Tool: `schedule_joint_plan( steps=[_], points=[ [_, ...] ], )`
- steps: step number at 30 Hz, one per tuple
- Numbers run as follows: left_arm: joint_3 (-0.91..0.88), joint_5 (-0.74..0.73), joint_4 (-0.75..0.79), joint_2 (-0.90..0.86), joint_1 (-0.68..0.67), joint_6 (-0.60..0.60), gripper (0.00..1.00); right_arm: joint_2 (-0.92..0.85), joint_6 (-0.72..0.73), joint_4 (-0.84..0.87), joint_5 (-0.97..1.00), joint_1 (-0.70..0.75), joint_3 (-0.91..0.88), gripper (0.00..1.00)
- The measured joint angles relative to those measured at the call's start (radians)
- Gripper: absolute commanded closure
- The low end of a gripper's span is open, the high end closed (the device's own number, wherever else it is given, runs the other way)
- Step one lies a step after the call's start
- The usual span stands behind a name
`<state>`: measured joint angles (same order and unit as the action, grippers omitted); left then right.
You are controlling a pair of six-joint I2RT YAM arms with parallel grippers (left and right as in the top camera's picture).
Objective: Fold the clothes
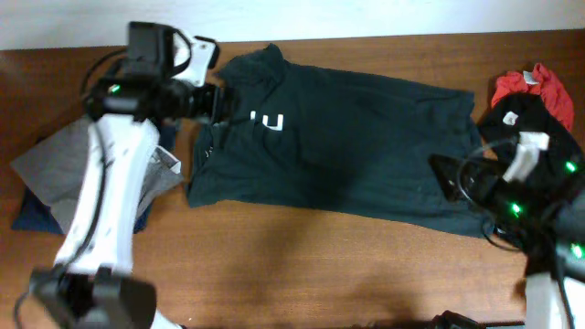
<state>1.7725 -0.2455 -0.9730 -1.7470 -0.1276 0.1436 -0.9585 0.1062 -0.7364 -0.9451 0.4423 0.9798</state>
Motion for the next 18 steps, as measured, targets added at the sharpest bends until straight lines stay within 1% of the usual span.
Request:
schedule_joint_plan(
  steps=[2,6,8,10,11,12,14,16,17,18],
  points=[
    [0.000,-0.008,0.059,-0.056,-0.009,0.021,0.01,-0.060,0.016,0.016,-0.011,-0.053,0.000,0.01],
    [0.016,-0.016,0.096,-0.124,-0.026,0.044,0.01,-0.198,0.068,0.089,-0.004,-0.167,0.002,0.01],
    [0.051,-0.016,0.096,-0.166,-0.037,0.050,0.01,-0.269,0.092,0.089,0.051,-0.219,0.020,0.01],
    [0.074,-0.016,0.097,-0.201,-0.048,0.053,0.01,-0.356,0.108,0.047,0.148,-0.261,0.081,0.00],
    [0.078,-0.015,0.094,-0.212,-0.051,0.055,0.01,-0.395,0.113,0.017,0.197,-0.274,0.121,0.05],
    [0.079,-0.011,0.081,-0.222,-0.056,0.056,0.01,-0.437,0.118,-0.035,0.251,-0.280,0.174,0.13],
    [0.080,-0.005,0.026,-0.232,-0.061,0.058,0.01,-0.521,0.122,-0.151,0.363,-0.282,0.299,0.27],
    [0.084,0.002,-0.058,-0.234,-0.060,0.058,0.02,-0.589,0.120,-0.249,0.447,-0.281,0.403,0.37],
    [0.087,0.003,-0.108,-0.234,-0.056,0.053,0.06,-0.618,0.120,-0.293,0.484,-0.281,0.448,0.39],
    [0.090,0.006,-0.153,-0.234,-0.054,0.044,0.17,-0.643,0.120,-0.332,0.517,-0.281,0.486,0.39]
  ],
)
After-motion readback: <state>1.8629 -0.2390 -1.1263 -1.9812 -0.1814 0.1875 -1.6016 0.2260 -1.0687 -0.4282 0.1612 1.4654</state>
